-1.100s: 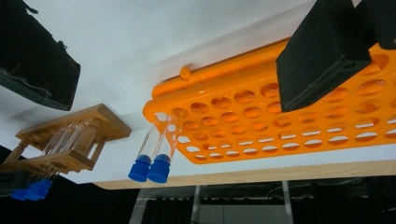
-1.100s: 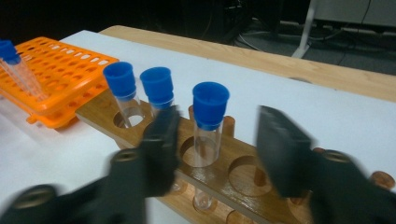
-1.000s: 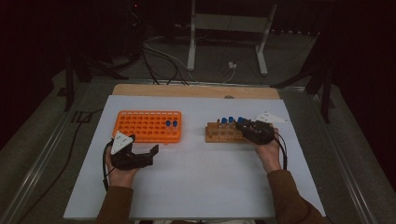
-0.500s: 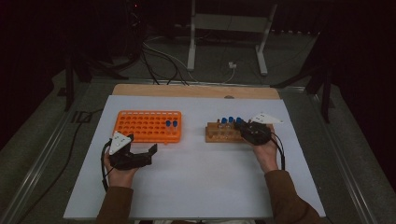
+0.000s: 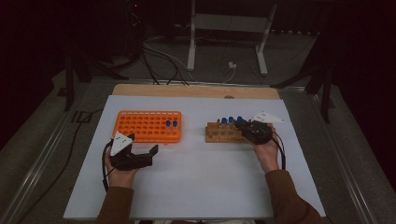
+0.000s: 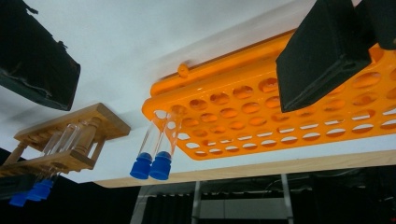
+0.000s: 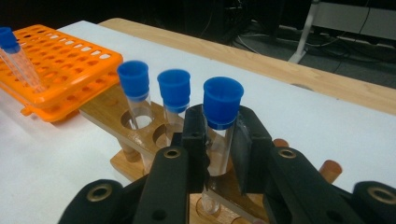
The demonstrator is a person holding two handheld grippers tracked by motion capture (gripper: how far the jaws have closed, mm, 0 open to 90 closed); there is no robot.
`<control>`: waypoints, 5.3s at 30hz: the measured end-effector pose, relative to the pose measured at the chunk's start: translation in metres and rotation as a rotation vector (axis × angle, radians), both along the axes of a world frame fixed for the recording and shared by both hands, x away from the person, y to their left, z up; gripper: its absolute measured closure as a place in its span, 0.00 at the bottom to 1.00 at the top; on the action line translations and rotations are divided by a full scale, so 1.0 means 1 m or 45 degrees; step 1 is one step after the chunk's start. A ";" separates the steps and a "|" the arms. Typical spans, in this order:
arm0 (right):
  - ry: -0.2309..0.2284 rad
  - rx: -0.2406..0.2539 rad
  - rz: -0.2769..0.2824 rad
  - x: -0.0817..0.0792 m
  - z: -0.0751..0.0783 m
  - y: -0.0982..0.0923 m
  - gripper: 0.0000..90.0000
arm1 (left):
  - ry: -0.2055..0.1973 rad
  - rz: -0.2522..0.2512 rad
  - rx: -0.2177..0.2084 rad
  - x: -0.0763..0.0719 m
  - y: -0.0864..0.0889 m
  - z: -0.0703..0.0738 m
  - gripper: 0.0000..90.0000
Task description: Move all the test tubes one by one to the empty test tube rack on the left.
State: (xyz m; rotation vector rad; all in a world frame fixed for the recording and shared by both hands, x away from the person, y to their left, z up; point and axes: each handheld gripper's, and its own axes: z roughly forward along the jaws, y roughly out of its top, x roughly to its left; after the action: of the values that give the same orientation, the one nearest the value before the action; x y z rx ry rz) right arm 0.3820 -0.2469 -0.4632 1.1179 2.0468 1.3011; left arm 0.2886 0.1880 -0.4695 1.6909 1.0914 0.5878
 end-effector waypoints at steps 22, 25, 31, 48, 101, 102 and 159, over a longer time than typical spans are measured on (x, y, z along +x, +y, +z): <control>-0.027 0.030 0.021 -0.002 0.043 -0.008 0.85 | 0.015 -0.037 -0.024 0.004 -0.007 0.003 0.01; -0.046 0.022 0.036 -0.003 0.052 -0.006 0.85 | 0.019 -0.039 -0.022 0.003 -0.008 0.005 0.01; -0.058 0.031 0.065 -0.007 0.062 -0.003 0.85 | -0.002 -0.051 -0.005 0.003 -0.012 0.013 0.03; -0.018 0.054 0.174 -0.013 0.065 0.022 0.85 | -0.053 -0.120 0.009 0.011 -0.034 0.027 0.06; 0.066 0.081 0.456 -0.032 0.054 0.113 0.85 | -0.004 -0.363 0.028 0.039 -0.117 0.022 0.35; 0.066 0.082 0.458 -0.032 0.054 0.114 0.85 | -0.004 -0.364 0.028 0.040 -0.118 0.022 0.38; 0.031 0.098 0.261 -0.034 0.046 0.062 0.06 | -0.040 -0.272 -0.037 0.045 -0.065 0.031 0.86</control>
State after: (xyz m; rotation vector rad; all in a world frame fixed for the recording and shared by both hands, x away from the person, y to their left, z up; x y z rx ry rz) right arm 0.3482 -0.1846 -0.4172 0.9812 2.1928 1.4825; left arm 0.3337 0.1226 -0.4388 1.7400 0.8788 0.4587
